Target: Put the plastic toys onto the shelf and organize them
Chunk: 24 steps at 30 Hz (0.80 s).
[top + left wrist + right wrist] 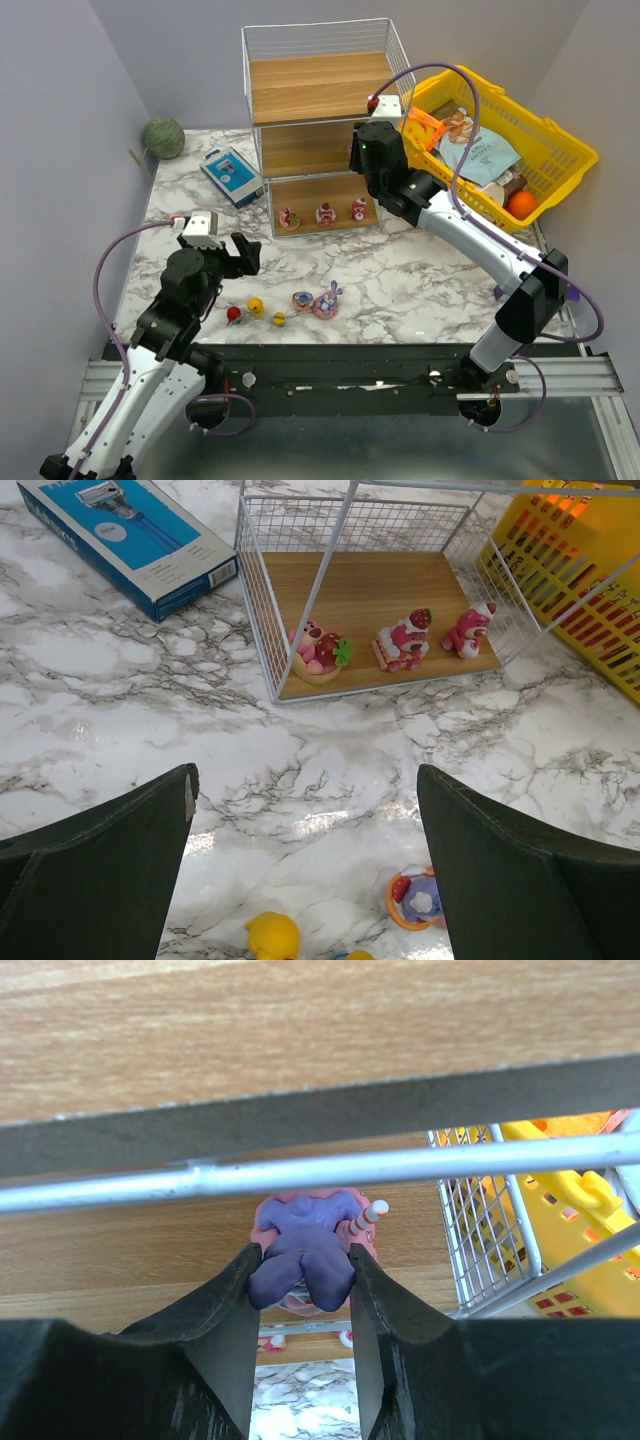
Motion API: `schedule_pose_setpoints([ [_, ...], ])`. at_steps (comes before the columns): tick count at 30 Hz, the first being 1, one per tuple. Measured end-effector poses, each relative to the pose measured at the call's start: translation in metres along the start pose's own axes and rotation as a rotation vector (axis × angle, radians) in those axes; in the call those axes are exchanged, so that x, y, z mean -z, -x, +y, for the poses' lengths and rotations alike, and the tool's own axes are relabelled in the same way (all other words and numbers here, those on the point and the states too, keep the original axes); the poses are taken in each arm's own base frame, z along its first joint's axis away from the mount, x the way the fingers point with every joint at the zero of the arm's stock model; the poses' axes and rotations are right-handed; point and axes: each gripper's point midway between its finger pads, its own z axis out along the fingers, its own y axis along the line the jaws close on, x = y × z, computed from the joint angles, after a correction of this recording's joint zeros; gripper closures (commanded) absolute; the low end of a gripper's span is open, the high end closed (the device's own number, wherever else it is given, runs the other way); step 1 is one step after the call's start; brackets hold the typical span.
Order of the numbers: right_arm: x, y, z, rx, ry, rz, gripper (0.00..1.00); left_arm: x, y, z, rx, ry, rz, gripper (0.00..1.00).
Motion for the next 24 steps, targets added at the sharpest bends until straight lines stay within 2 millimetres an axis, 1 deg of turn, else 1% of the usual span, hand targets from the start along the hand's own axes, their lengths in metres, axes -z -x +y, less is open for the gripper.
schedule_pose_setpoints([
  [10, 0.0, 0.0, 0.0, 0.0, 0.0, -0.001, 0.5, -0.001, -0.001, 0.0, -0.001, 0.002, 0.003, 0.01],
  [13, 0.0, 0.002, 0.0, -0.004, 0.001, -0.006, 0.5, -0.001, -0.001, 0.0, -0.001, 0.002, 0.003, 0.01],
  [18, -0.002, 0.01, 0.004, -0.035, 0.011, -0.047, 0.5, -0.001, -0.001, 0.0, -0.001, 0.003, 0.003, 0.01],
  [24, -0.005, 0.012, 0.006, -0.043, 0.019, -0.077, 0.5, -0.001, -0.001, 0.001, -0.001, 0.005, 0.003, 0.01],
])
